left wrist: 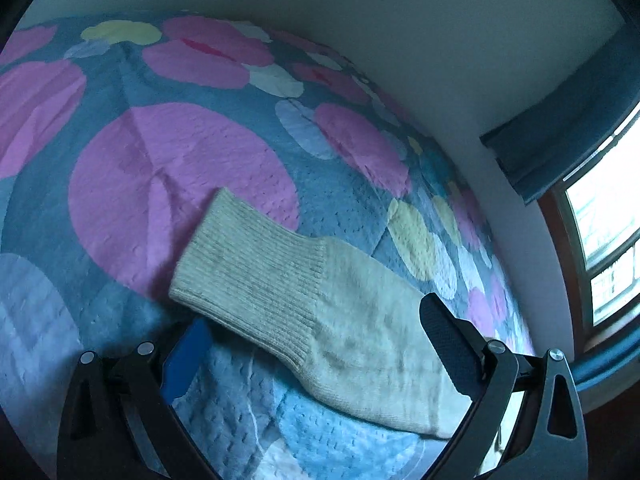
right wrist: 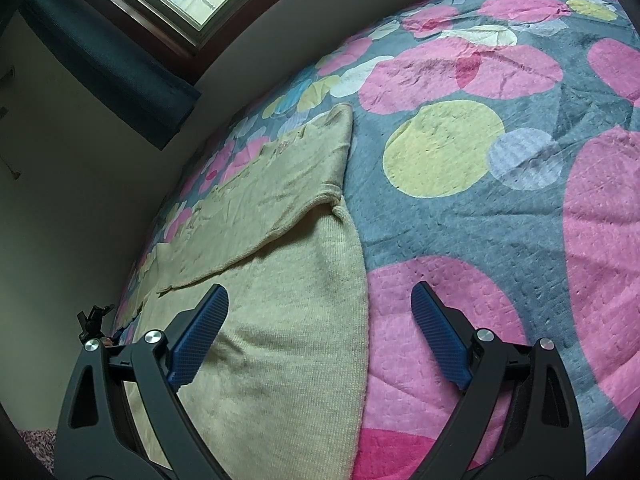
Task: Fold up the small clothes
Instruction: 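Grasp the ribbed cuff of the other sleeve with the left tool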
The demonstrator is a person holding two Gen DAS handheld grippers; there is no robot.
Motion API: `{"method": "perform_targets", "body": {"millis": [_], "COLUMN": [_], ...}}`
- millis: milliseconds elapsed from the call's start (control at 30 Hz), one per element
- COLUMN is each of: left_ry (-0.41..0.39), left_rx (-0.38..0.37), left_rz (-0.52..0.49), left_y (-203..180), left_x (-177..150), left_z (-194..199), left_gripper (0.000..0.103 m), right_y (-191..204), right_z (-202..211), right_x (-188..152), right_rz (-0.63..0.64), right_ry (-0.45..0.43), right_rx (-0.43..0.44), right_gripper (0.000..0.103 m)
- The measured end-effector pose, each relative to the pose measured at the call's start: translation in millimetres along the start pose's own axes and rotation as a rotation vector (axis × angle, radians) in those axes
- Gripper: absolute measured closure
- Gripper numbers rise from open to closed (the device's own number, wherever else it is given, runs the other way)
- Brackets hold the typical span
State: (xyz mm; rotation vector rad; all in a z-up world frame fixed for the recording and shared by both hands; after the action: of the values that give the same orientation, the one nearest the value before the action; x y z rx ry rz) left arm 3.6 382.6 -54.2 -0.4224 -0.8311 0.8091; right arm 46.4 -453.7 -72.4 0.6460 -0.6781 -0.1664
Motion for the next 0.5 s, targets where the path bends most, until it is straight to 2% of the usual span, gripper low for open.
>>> {"method": "perform_targets", "body": {"millis": [100, 167, 233, 267, 300, 367, 500], "left_ry": [-0.009, -0.014, -0.001, 0.001, 0.003, -0.003, -0.030], "left_rx": [0.132, 0.168, 0.201, 0.211, 0.224, 0.207, 0.226], "left_rz": [-0.032, -0.070, -0.102, -0.110, -0.120, -0.127, -0.161], "left_y": [-6, -9, -11, -12, -14, -15, -30], "left_x": [-2, -3, -5, -7, -8, -9, -11], "left_z": [-2, -2, -4, -4, -5, -3, 3], "left_gripper": [0.040, 0.050, 0.075, 0.079, 0.088, 0.096, 0.097], "right_y": [-1, -1, -1, -1, -2, -2, -2], "right_z": [-1, -1, -1, -1, -1, -1, -1], "right_x": [1, 1, 2, 2, 2, 2, 2], "right_rz": [0.000, -0.001, 0.000, 0.000, -0.001, 0.000, 0.001], "right_ry": [-0.001, -0.002, -0.003, -0.002, -0.002, -0.002, -0.001], "right_rx": [-0.001, -0.002, -0.002, -0.002, -0.002, 0.000, 0.000], "right_gripper": [0.010, 0.010, 0.010, 0.010, 0.010, 0.010, 0.010]}}
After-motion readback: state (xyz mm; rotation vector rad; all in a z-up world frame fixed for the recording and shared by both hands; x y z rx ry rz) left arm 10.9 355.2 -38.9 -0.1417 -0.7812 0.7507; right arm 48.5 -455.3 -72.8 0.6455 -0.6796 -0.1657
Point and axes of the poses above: each gripper's, at about its wrist camera, not at the fingertips, and z roughly against the way its jaws point, y to its left, x to its top, the point moved 1 cm from there along -z, roughly the way its jaws point, and after that the axes turned 2 degrees about -x, right-handed, at the moved point
